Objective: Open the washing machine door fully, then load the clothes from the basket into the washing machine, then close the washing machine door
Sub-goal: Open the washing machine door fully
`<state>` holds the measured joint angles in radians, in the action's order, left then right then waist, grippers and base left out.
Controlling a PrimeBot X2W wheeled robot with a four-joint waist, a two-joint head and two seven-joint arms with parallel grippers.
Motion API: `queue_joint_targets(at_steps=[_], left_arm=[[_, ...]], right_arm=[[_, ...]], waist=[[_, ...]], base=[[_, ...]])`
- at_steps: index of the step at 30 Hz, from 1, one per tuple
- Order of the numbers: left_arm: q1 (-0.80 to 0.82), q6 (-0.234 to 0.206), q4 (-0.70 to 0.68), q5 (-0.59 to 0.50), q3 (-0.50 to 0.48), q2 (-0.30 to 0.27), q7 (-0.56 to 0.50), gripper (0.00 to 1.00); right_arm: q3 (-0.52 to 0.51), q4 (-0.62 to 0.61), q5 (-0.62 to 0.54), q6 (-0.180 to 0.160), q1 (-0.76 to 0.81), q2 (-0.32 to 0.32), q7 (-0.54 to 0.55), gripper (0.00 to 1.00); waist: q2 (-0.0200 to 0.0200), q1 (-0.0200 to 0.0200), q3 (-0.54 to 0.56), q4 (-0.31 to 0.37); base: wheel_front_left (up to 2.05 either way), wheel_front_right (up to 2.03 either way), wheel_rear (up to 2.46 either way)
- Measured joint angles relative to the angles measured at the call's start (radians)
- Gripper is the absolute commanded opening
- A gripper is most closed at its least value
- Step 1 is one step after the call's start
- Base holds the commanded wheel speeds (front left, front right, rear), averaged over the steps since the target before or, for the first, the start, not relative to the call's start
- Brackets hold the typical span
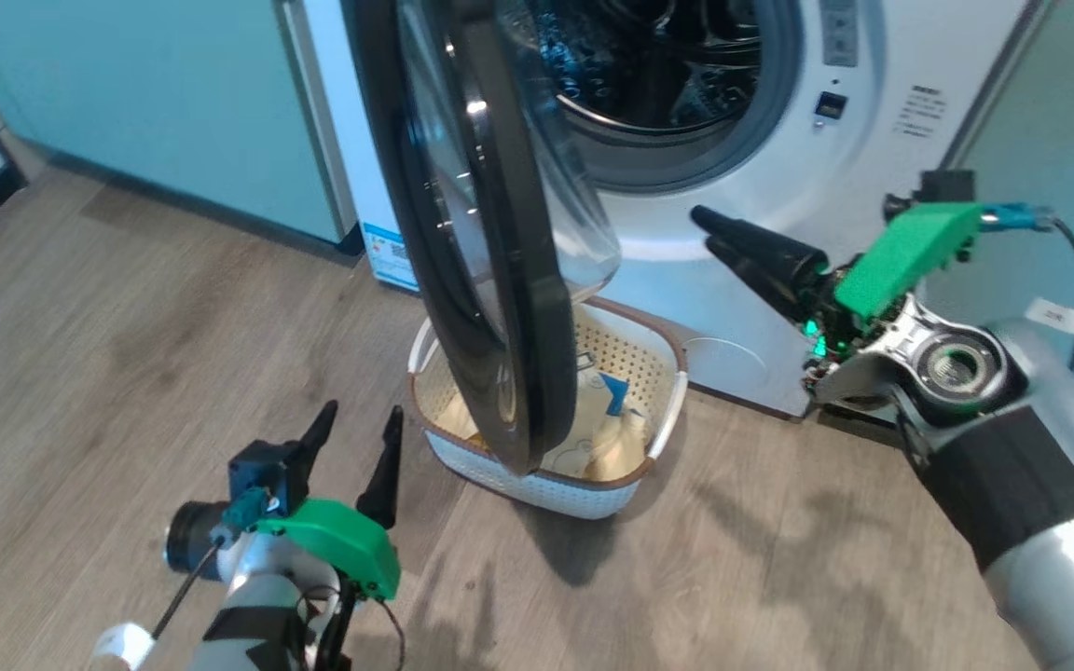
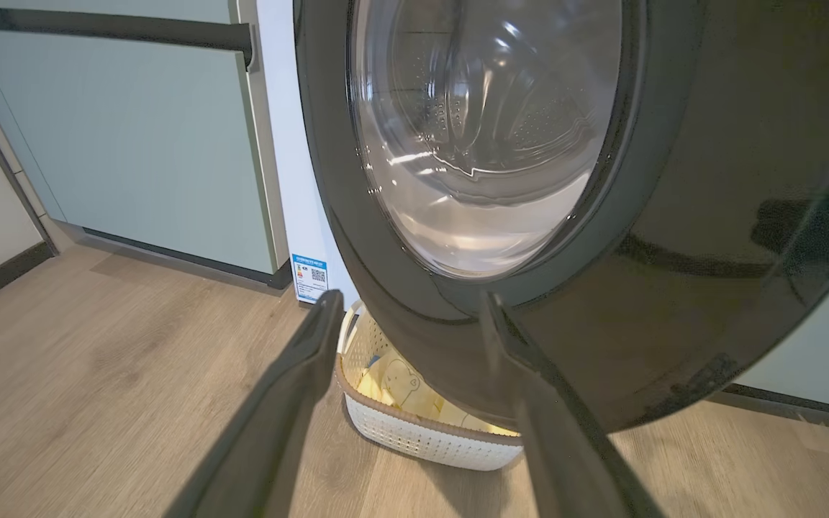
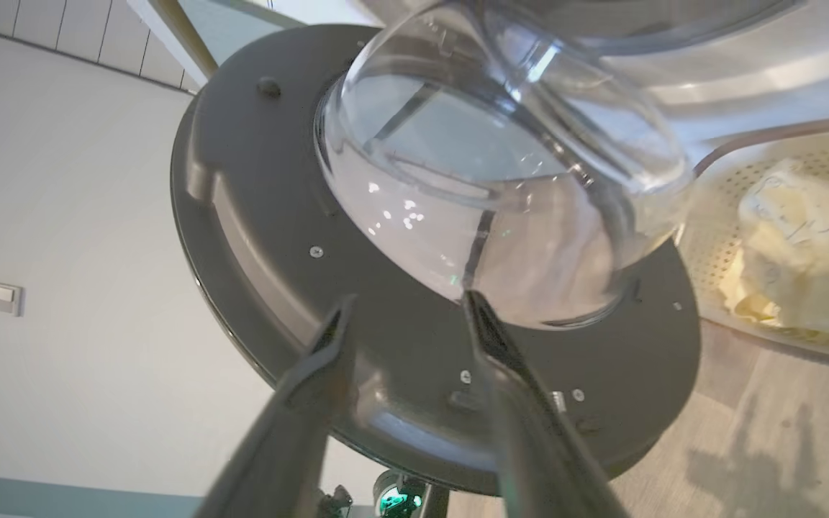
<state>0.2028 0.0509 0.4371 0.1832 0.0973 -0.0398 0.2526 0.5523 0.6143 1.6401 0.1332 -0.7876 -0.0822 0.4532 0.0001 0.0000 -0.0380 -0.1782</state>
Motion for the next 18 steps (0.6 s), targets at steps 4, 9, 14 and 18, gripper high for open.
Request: queue_joint_targets(at_steps=[4,9,14,18], left_arm=[[0.0,0.01,0.0,-0.01,-0.024,-0.017,0.0,1.0],[0.0,0.03,0.0,-0.014,-0.059,-0.046,0.0,1.0],[0.0,0.037,0.0,-0.014,-0.088,-0.065,0.0,1.0],[-0.001,0.043,0.001,-0.014,-0.106,-0.077,0.0,1.0]], right_arm=[[-0.023,-0.049,-0.038,0.0,0.044,-0.033,-0.054,1.0],[-0.033,-0.125,-0.114,0.0,0.128,-0.089,-0.176,1.0],[-0.028,-0.186,-0.172,0.0,0.193,-0.142,-0.307,1.0],[0.0,-0.22,-0.216,0.0,0.24,-0.186,-0.417,1.0]], waist=[[0.0,0.0,0.011,0.029],[0.0,0.0,0.022,0.076],[0.0,0.0,0.029,0.114],[0.0,0.0,0.037,0.146]], base=[[0.0,0.0,0.0],[0.0,0.0,0.0],[0.0,0.0,0.0],[0.0,0.0,0.0]])
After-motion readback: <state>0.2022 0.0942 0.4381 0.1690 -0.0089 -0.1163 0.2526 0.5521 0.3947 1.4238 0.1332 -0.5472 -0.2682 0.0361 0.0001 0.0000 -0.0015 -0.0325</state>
